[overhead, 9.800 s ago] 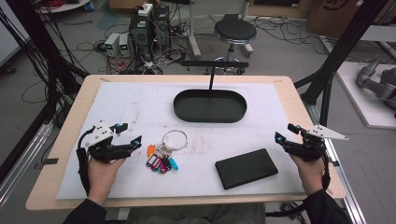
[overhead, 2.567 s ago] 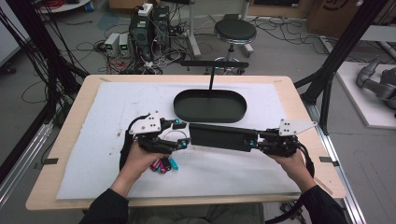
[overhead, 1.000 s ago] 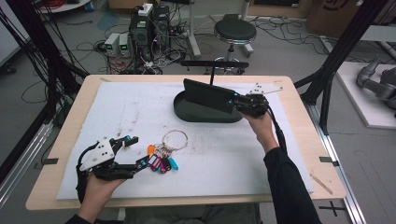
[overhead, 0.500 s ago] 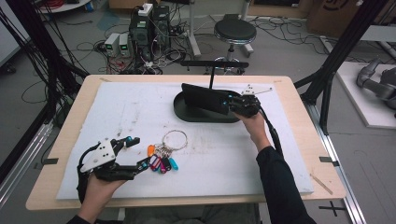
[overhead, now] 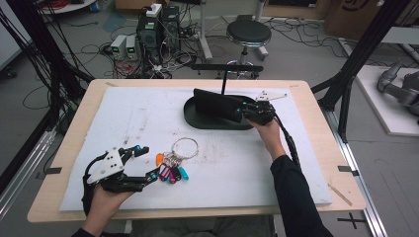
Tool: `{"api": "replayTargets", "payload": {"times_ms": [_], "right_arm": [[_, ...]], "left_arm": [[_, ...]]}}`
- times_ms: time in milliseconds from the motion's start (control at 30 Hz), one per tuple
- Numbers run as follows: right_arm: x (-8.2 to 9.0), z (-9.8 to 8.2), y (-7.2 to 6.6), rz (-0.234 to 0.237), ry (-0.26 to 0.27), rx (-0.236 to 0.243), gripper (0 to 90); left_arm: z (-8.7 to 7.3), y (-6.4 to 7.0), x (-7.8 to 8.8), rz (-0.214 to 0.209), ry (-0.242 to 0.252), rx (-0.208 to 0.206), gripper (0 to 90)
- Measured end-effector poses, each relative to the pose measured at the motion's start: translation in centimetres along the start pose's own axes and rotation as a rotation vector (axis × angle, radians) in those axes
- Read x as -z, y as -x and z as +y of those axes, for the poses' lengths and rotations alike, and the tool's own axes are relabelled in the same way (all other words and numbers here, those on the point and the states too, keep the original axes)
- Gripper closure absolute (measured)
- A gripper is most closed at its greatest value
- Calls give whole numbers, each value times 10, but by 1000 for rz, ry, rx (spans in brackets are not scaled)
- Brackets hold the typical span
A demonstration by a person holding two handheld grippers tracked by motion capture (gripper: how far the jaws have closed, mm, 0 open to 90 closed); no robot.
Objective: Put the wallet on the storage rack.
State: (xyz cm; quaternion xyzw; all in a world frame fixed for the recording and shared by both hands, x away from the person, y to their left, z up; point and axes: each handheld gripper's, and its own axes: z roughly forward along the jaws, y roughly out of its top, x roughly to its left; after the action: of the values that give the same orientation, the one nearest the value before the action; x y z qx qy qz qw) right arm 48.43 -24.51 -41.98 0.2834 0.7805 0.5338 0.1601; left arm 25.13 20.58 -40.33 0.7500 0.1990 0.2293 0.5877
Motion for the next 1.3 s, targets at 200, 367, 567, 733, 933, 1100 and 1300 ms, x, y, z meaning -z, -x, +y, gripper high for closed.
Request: {"api": "replayTargets", "payload": {"times_ms": [200,367,567,733,933,1100,1300], "right_arm": [[1,-2,3,-31,-44,-1,744],[1,-5,4,-47,-65,-6,732],[1,-7,5,-72,-102,5,699],[2,-8,5,-85,-112,-1,689],[2,-8,6,-99,-116,5,670],[4,-7,5,-122,-123,-1,595],[12,-4,7,-141,-142,-14,522]], "left_arm": [[0,1,-1,-4,-4,-8,265],[0,2,-2,-5,-11,-13,265],[-1,2,-3,-8,-16,-16,265],[-1,2,-4,-10,-18,-16,265],[-1,2,-4,-11,-20,-20,265],[-1,3,-4,-11,-20,-21,265],[-1,1,-5,-12,-22,-21,265]]}}
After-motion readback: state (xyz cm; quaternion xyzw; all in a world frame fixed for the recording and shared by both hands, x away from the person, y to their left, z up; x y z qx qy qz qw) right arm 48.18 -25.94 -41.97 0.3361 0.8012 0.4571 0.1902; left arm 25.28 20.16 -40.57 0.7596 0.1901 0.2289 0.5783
